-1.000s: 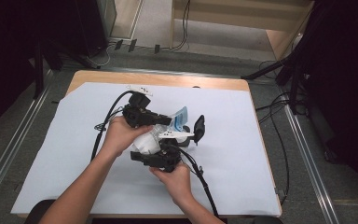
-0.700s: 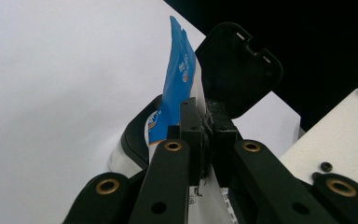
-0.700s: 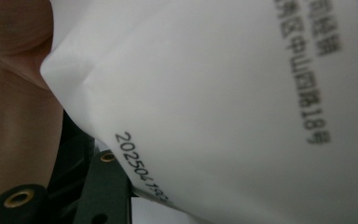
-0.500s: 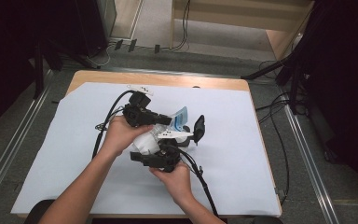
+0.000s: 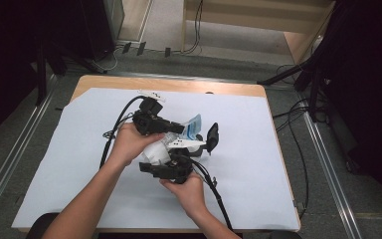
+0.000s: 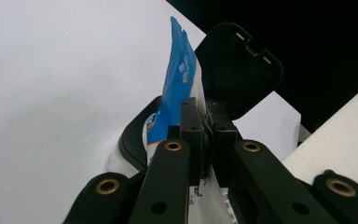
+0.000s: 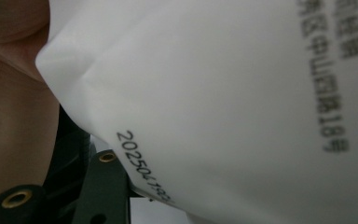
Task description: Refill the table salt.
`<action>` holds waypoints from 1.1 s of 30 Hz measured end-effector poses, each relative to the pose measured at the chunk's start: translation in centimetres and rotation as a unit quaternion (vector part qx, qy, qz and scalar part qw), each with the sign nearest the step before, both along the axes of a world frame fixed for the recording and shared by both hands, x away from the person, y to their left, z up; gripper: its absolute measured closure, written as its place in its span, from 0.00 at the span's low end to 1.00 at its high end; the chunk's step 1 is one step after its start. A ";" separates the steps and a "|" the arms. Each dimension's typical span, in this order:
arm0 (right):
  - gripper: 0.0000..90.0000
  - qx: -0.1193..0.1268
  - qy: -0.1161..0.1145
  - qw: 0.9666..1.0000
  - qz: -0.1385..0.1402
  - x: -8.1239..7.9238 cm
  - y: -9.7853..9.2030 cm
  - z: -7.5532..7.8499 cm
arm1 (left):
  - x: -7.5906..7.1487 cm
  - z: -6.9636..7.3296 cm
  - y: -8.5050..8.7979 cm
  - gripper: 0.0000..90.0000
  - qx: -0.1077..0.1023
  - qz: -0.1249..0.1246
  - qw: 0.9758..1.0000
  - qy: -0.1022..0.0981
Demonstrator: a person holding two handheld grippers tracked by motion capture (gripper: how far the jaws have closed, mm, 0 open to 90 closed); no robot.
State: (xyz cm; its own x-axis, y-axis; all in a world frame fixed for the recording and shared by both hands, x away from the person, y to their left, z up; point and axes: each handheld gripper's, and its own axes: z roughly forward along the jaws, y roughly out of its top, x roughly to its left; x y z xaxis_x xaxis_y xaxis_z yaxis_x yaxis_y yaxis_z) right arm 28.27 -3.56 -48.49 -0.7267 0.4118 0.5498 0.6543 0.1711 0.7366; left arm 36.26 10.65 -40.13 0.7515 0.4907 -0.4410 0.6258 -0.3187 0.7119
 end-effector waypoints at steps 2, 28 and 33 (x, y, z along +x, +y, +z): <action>0.60 0.001 0.000 1.000 0.000 0.0 0.0 0.0 | 0.0 0.0 0.0 0.99 0.000 0.000 1.000 0.001; 0.61 0.021 0.013 1.000 -0.010 0.3 -0.3 0.2 | 0.3 0.6 -0.6 0.99 0.011 -0.006 1.000 -0.004; 0.61 0.022 0.012 1.000 -0.010 0.4 -0.3 0.2 | 0.4 0.7 -0.7 0.99 0.012 -0.006 1.000 -0.006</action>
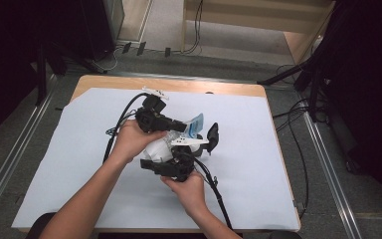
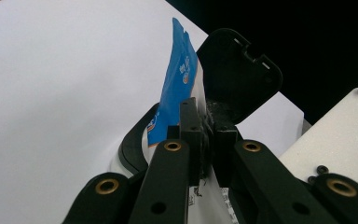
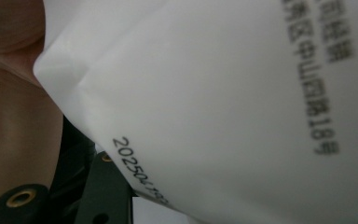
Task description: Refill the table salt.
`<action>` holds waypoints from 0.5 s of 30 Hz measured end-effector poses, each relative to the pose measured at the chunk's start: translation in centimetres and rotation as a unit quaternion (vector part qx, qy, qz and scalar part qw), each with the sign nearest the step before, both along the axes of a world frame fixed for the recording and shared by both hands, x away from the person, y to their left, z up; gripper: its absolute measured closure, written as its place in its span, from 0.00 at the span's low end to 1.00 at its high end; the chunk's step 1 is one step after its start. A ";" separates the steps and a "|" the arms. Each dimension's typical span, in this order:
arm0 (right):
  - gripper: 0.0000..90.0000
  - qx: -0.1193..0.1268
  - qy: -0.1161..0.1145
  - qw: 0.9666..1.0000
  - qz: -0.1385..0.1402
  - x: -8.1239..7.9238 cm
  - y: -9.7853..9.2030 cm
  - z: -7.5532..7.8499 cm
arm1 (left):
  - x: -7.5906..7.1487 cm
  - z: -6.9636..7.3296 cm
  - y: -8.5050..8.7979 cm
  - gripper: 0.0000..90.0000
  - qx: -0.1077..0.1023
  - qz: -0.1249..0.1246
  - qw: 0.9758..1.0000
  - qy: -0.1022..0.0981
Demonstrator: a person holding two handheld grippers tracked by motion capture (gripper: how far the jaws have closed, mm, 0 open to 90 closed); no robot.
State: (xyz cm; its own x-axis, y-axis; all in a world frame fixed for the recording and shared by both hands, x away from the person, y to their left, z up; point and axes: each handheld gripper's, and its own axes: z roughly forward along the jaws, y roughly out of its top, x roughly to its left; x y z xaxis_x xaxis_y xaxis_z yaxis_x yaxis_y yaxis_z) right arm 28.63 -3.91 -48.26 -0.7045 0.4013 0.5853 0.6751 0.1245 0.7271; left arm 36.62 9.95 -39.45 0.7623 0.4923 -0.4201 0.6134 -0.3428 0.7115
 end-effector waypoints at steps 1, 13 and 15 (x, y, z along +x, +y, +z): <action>0.61 0.000 0.000 1.000 0.000 0.0 0.0 0.0 | 0.0 0.0 0.0 0.99 0.000 0.000 1.000 -0.001; 0.61 -0.005 -0.003 1.000 -0.003 0.1 0.0 0.0 | 0.1 0.0 0.0 0.99 0.000 -0.001 1.000 -0.002; 0.61 -0.005 -0.002 1.000 -0.003 0.1 0.0 0.0 | 0.1 0.0 0.0 0.99 0.000 -0.001 1.000 -0.002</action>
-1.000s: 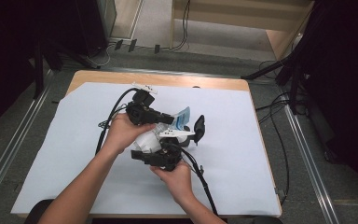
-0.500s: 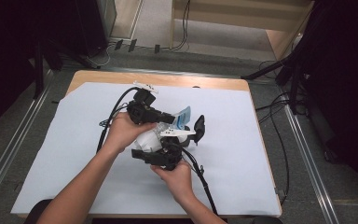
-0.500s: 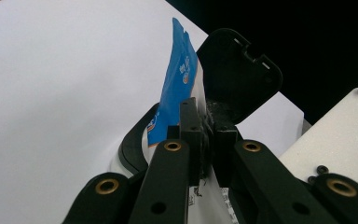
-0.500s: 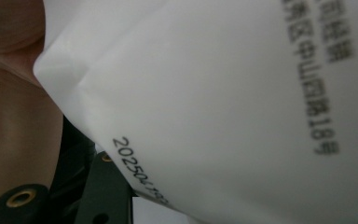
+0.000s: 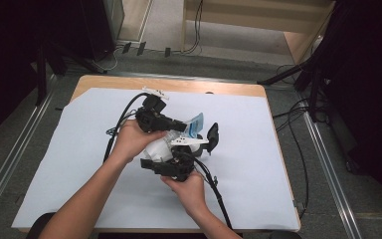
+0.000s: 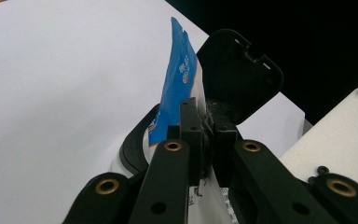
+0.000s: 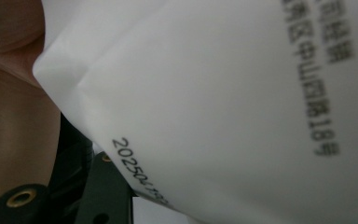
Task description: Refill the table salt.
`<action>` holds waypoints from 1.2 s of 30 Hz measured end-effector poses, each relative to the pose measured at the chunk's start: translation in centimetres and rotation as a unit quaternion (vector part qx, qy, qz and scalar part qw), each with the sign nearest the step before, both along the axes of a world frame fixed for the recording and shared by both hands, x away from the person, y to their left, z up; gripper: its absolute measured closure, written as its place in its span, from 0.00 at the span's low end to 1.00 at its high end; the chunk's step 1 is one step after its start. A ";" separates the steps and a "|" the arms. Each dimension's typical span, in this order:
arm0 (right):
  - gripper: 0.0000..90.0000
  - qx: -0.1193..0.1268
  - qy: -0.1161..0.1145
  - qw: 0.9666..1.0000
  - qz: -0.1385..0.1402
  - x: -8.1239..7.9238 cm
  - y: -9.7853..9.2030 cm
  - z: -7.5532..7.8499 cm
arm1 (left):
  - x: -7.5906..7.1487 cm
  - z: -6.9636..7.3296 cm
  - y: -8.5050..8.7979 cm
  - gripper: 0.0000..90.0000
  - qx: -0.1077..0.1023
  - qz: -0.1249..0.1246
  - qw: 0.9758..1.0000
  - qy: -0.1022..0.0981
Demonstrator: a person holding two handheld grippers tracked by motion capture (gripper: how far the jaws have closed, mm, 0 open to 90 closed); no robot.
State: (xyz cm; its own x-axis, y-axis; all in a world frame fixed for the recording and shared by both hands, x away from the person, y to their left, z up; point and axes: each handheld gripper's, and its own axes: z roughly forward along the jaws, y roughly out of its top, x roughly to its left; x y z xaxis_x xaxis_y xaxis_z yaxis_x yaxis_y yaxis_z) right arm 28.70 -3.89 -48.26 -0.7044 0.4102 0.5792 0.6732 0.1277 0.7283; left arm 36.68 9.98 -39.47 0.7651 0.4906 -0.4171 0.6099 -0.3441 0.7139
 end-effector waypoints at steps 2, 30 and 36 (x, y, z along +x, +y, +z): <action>0.61 -0.001 -0.001 1.000 0.002 0.0 0.0 0.0 | 0.0 0.0 0.0 0.99 -0.001 0.001 1.000 0.000; 0.61 -0.009 -0.008 1.000 0.001 0.0 0.0 0.1 | 0.0 0.0 -0.2 0.99 0.001 -0.002 1.000 -0.001; 0.61 -0.008 -0.010 1.000 0.001 0.0 0.0 0.0 | -0.2 0.1 -0.2 0.99 0.003 0.000 1.000 -0.002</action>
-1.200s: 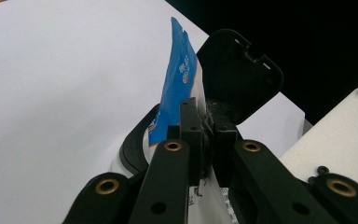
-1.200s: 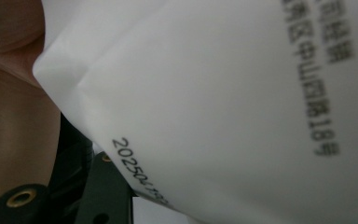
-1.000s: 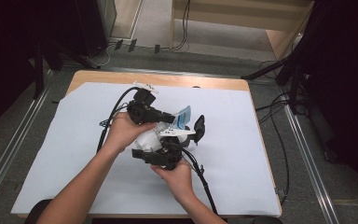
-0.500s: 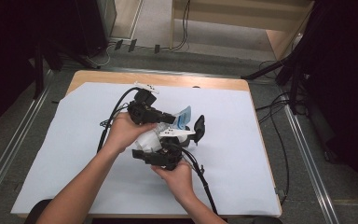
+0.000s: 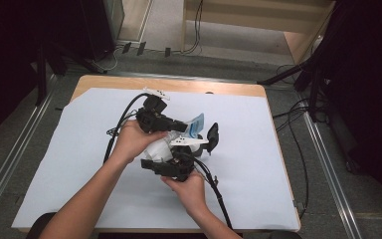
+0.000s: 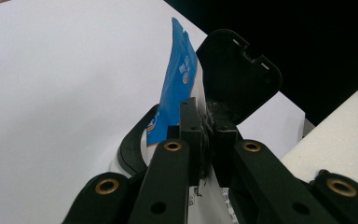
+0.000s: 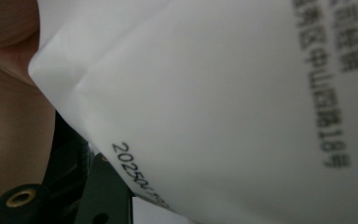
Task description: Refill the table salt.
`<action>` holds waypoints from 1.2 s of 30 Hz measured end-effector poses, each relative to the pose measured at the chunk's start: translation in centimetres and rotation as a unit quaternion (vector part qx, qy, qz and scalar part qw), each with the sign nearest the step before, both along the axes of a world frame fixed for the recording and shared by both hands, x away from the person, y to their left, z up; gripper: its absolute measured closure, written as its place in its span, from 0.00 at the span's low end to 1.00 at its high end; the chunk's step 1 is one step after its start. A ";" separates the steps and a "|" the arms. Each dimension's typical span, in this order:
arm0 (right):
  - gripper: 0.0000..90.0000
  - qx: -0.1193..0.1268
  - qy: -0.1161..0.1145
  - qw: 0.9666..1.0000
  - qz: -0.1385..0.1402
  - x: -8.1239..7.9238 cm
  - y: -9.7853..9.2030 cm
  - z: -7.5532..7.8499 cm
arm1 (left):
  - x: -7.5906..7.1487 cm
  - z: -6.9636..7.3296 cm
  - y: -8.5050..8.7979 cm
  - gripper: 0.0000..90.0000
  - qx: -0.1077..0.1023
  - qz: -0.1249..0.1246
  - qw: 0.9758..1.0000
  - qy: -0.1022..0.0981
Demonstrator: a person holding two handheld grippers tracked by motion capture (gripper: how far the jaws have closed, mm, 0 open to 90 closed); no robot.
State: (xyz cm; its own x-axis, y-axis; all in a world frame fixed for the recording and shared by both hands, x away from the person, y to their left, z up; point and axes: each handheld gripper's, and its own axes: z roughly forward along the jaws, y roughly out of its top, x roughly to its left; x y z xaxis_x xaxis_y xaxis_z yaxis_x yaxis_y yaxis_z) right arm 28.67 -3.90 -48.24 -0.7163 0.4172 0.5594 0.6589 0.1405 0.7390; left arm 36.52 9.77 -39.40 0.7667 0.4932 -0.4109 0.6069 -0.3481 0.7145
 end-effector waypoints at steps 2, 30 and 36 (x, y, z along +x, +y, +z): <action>0.61 0.002 -0.001 1.000 0.000 0.0 0.0 0.0 | 0.0 0.0 0.0 0.99 -0.001 0.000 1.000 0.000; 0.60 0.004 0.005 1.000 -0.004 0.0 -0.1 0.0 | 0.0 0.2 -0.4 0.98 0.006 -0.003 1.000 -0.003; 0.60 0.002 0.003 1.000 -0.003 0.1 -0.2 0.0 | -0.1 0.2 -0.5 0.98 0.009 -0.002 1.000 -0.003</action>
State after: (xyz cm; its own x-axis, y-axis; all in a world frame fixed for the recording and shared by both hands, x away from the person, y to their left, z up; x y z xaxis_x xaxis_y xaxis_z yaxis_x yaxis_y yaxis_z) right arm 28.74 -4.14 -48.24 -0.7104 0.4195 0.5652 0.6638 0.1324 0.7361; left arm 36.47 9.27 -39.18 0.7714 0.4975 -0.3968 0.6006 -0.3631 0.7124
